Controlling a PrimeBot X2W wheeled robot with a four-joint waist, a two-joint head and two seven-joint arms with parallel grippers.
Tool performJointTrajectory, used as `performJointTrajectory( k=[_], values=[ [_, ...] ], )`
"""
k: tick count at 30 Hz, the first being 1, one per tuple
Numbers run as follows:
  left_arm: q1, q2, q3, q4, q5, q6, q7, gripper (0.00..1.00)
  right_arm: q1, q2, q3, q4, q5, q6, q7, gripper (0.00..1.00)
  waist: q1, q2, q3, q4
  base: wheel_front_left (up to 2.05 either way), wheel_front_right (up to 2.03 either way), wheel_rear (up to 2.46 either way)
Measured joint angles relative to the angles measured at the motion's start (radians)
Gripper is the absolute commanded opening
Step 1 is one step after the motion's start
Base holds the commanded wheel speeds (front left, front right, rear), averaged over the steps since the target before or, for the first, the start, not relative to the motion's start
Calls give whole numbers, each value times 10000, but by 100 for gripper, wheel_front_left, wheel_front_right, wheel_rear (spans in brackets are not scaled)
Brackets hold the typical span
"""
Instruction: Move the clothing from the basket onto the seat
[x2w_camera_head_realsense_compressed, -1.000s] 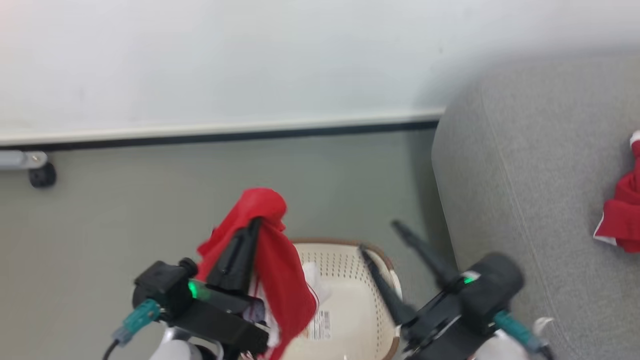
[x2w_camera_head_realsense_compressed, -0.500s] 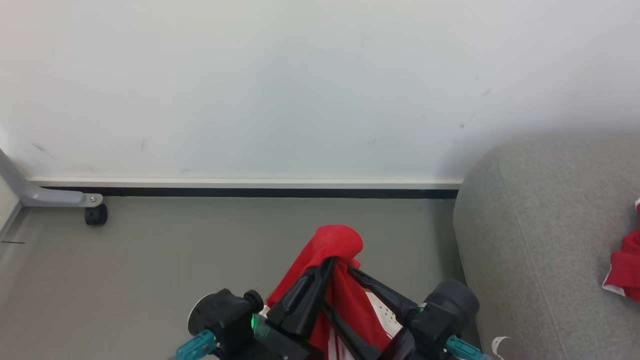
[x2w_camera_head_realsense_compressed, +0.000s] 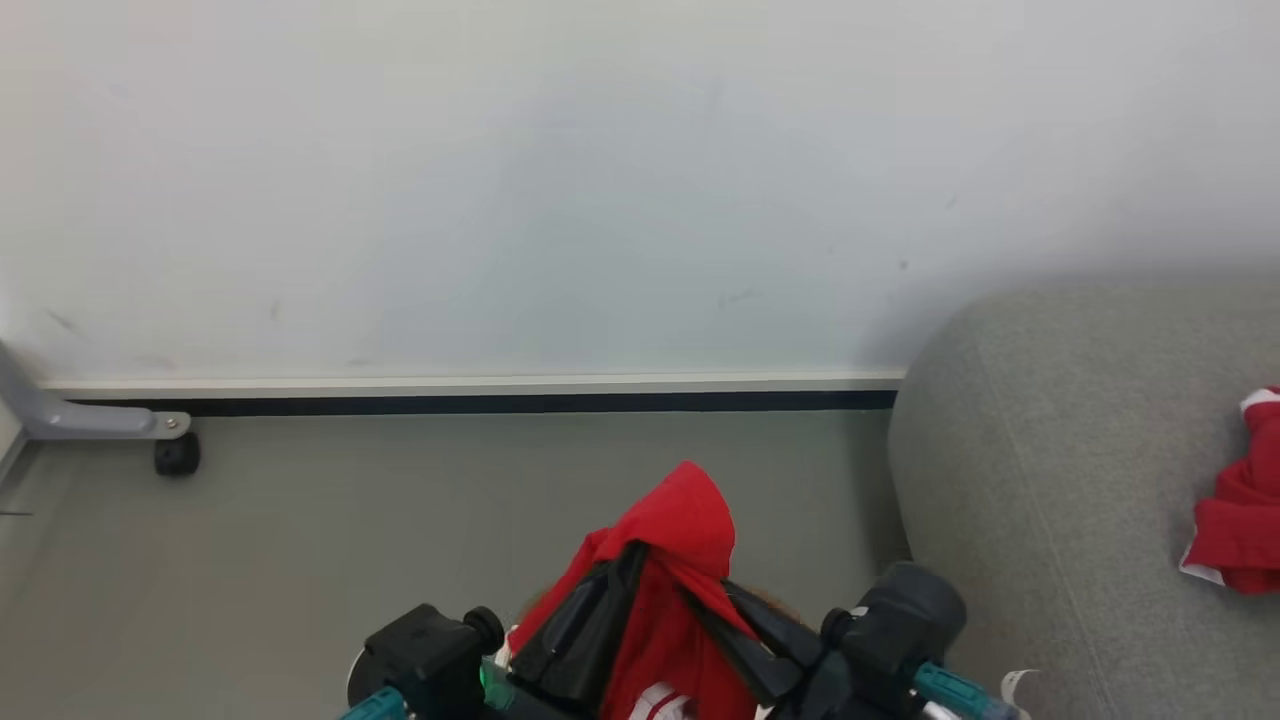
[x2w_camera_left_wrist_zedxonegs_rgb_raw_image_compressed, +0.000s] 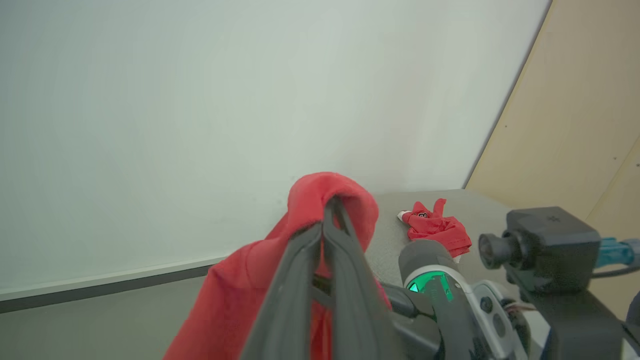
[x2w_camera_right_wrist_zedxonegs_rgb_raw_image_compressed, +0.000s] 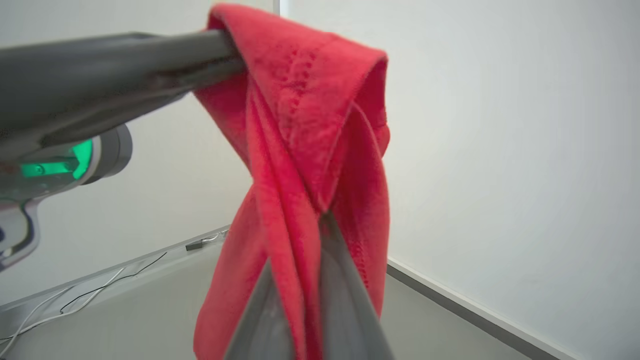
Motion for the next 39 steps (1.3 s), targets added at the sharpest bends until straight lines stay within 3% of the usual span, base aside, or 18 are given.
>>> performJointTrajectory(
  k=[1,7,16,21,26,29,33,39],
  values=[
    [37,15,54,10,0,35,12,100,21,-94,-58,-59,29,6,15,0,0,0,18,-87,0,0,0],
    [189,59,-82,272,326,105,128,100,451,-857,-803,-788,104,-109,23,0,1,0,131,-753,0,0,0],
    [-68,-558,-1078,1373,339,-299,174,100,2188,-2073,-2257,-2429,136,-1429,-15,0,0,0,335,-1977,0,0,0],
    [-152,-825,-1396,1536,339,-435,153,100,2879,-2376,-2874,-3254,295,-1918,-33,0,0,0,479,-2692,0,0,0],
    [-23,-949,-1547,1469,420,-372,-12,100,2840,-2510,-3398,-3618,813,-1939,-31,0,0,0,654,-3257,0,0,0],
    [251,-918,-1467,1381,545,-173,-117,100,2152,-2426,-3772,-3469,1465,-1753,42,0,0,0,894,-3650,0,0,0],
    [346,-832,-1358,1354,821,-54,-178,100,255,-2176,-4441,-2527,2364,-1417,360,0,1,0,1380,-4076,0,0,0],
    [7,-752,-1400,1348,1057,-54,94,100,-2540,-1896,-5946,-173,3745,-1436,922,0,2,1,2280,-4344,0,0,0]
  ],
)
